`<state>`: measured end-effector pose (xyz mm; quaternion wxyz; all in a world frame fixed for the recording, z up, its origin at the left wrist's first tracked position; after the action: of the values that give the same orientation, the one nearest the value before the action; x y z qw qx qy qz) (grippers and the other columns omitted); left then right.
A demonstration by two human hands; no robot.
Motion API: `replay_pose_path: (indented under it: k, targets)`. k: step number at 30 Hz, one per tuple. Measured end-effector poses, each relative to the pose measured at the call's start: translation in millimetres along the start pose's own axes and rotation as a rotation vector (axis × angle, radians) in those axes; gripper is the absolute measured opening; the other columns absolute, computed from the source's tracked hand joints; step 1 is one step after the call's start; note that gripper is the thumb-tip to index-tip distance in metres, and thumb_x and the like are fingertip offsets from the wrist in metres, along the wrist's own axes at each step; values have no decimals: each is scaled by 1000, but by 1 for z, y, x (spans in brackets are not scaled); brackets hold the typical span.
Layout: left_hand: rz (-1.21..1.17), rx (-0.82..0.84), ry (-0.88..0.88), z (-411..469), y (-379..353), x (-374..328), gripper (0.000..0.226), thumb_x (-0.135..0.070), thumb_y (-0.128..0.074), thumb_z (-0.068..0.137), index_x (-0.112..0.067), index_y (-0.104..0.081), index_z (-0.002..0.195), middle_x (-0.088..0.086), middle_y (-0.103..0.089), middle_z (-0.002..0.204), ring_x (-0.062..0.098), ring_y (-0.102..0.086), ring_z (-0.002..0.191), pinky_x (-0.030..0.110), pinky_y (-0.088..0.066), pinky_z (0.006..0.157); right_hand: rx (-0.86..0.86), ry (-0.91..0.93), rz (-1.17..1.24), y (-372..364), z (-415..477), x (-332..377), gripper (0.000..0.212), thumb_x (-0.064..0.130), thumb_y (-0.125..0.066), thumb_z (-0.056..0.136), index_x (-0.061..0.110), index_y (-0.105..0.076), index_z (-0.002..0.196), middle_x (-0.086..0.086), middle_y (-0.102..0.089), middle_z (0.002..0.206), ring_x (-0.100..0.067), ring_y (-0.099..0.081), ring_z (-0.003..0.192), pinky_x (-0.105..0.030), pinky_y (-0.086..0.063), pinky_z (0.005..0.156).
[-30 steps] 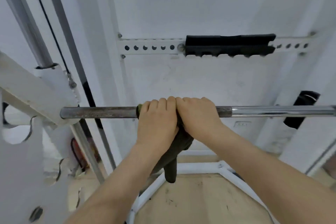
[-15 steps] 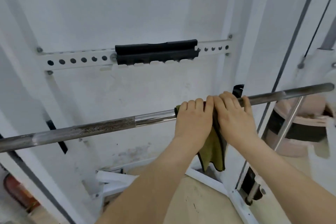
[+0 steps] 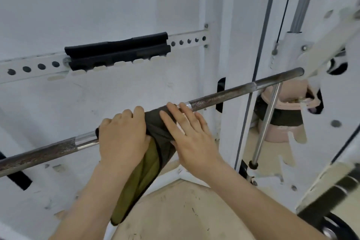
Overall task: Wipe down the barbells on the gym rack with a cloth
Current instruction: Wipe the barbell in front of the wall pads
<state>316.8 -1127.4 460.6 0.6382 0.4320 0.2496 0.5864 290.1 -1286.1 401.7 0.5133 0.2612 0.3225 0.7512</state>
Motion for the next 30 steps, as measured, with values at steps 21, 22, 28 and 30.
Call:
replay_pose_path:
  k: [21,22,28,30]
  targets:
    - [-113,-114,-208,129,-20,-323,34,-20,-57,84,-6,-57,116,9,-64,96,25,-61,83,35,-44,70,-137,-998,756,73,-46,-259,9,22,-54,95,19,-59,102,0,-65,87,-14,-61,81,-27,-48,67]
    - [-120,-138,-213,137,-19,-343,34,-21,-61,83,-7,-59,113,9,-65,93,25,-61,81,35,-44,68,-161,-992,726,74,-49,-278,9,22,-51,96,19,-58,102,1,-64,86,-14,-61,80,-27,-47,66]
    - [-180,-128,-271,173,-24,-440,79,-39,-72,72,-5,-44,137,14,-60,106,29,-57,92,39,-42,75,-216,-918,616,71,-64,-367,19,23,-40,101,20,-58,101,6,-62,81,-9,-58,75,-24,-43,61]
    - [-223,-143,-295,175,-23,-443,79,-34,-71,74,-6,-40,142,15,-57,118,31,-56,104,41,-43,83,-207,-916,706,71,-63,-380,21,21,-38,102,23,-59,100,12,-61,83,1,-56,75,-15,-40,60]
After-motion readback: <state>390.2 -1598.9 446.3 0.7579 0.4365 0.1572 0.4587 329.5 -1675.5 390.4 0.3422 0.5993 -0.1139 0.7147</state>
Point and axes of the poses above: each hand's wrist, its own z-axis towards the middle knuckle, its own y-axis out of the back of the hand, x = y × z, the point moved 1 cm from there along z, towards the middle knuckle
